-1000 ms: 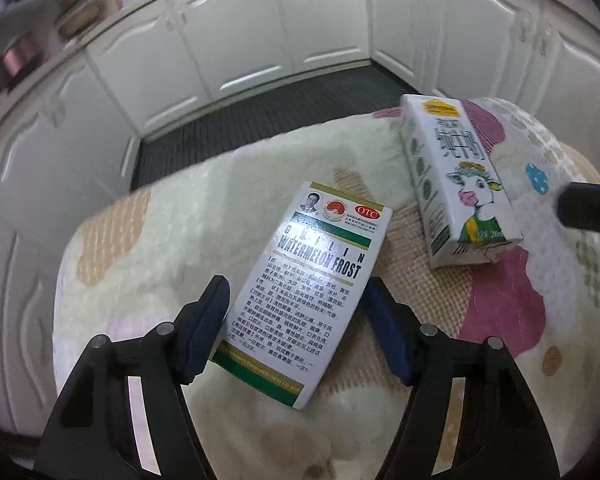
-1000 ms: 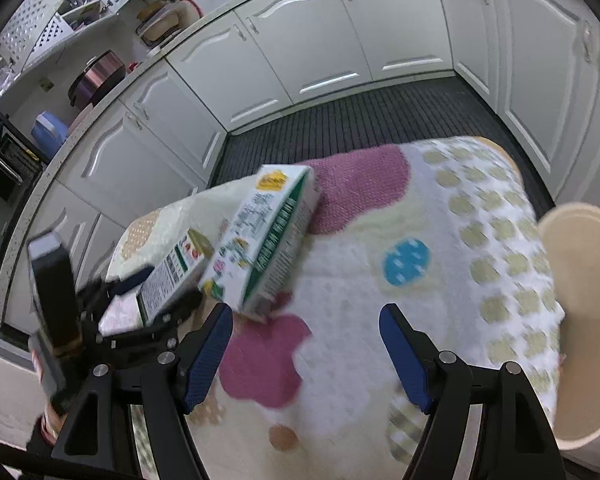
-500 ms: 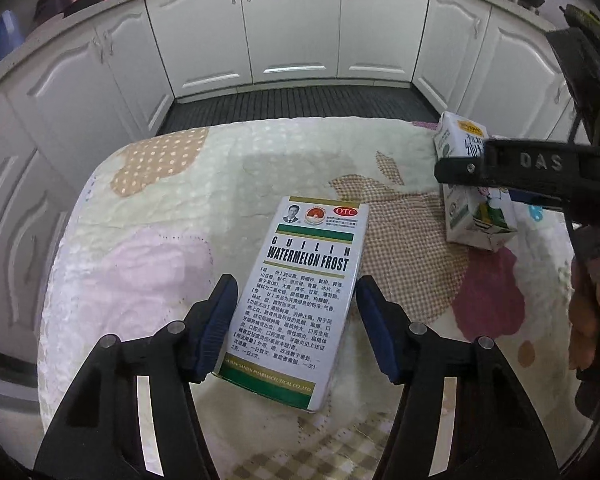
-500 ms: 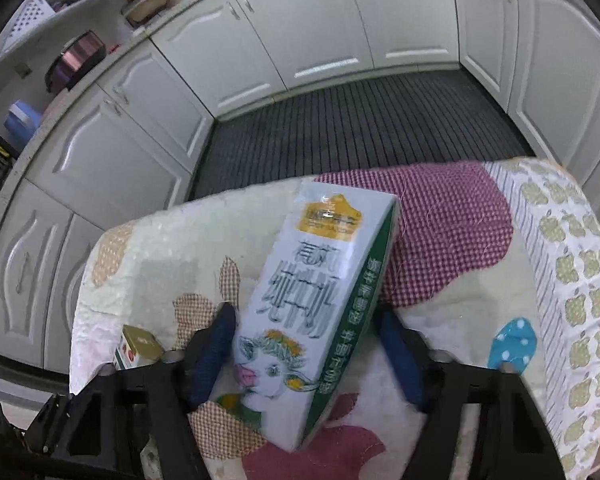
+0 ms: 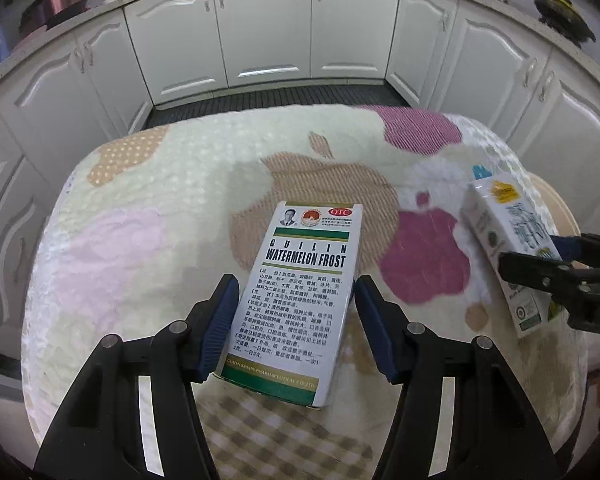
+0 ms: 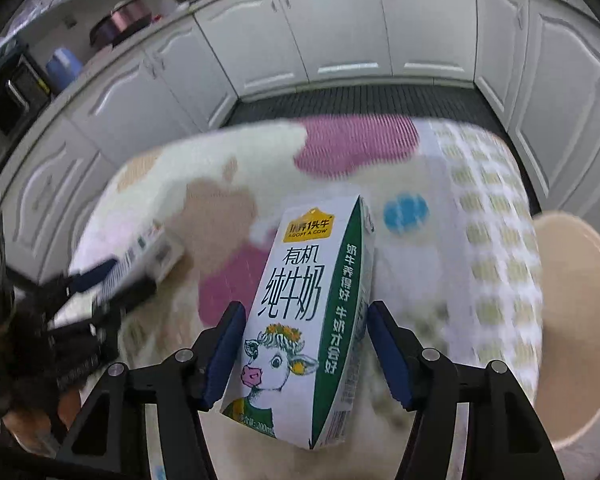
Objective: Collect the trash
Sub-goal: 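Carry the medicine box and milk carton over the beige bin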
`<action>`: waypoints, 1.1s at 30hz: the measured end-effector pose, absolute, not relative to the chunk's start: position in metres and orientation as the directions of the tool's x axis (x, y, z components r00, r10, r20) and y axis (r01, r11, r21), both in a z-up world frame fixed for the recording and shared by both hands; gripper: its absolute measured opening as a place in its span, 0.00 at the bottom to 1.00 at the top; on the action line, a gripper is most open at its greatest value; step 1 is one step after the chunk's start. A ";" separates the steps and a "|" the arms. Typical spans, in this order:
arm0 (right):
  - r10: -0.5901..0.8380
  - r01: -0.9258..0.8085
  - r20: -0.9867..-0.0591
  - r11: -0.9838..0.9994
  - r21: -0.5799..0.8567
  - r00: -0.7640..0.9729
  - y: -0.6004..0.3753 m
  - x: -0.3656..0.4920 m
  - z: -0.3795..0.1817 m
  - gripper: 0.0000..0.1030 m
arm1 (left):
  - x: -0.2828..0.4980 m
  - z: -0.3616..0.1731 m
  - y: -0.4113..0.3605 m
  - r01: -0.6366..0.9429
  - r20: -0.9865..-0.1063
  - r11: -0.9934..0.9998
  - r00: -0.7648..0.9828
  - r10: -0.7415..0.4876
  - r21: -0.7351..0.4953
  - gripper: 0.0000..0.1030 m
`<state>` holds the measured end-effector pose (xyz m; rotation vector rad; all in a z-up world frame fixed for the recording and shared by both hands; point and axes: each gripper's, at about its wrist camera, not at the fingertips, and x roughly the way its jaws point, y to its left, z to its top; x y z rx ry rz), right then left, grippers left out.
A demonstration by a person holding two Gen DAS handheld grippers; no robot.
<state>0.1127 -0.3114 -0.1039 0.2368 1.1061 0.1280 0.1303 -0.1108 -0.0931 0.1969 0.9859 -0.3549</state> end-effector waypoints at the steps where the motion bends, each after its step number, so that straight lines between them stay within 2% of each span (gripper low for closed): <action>1: 0.202 0.031 -0.873 0.970 0.240 0.443 -0.315 0.109 -0.105 0.59 | 0.129 -0.095 -0.113 0.380 -0.843 0.925 0.498 -0.202 0.004 0.57; 4: 0.145 0.061 -0.890 0.980 0.189 0.432 -0.321 0.107 -0.107 0.59 | 0.125 -0.098 -0.119 0.377 -0.848 0.926 0.495 -0.189 0.014 0.57; 9: 0.155 0.089 -0.883 0.972 0.216 0.444 -0.327 0.110 -0.112 0.59 | 0.121 -0.098 -0.127 0.372 -0.848 0.928 0.499 -0.176 0.026 0.56; 11: 0.162 0.090 -0.875 0.970 0.226 0.457 -0.331 0.107 -0.112 0.56 | 0.120 -0.098 -0.128 0.373 -0.848 0.928 0.497 -0.181 0.020 0.56; 21: 0.169 0.070 -0.812 0.966 0.249 0.559 -0.348 0.068 -0.078 0.55 | 0.103 -0.073 -0.148 0.412 -0.819 0.911 0.520 -0.241 -0.007 0.55; 33: 0.129 0.167 -0.784 0.944 0.284 0.607 -0.408 0.023 -0.065 0.55 | 0.081 -0.052 -0.210 0.501 -0.797 0.865 0.513 -0.320 -0.026 0.54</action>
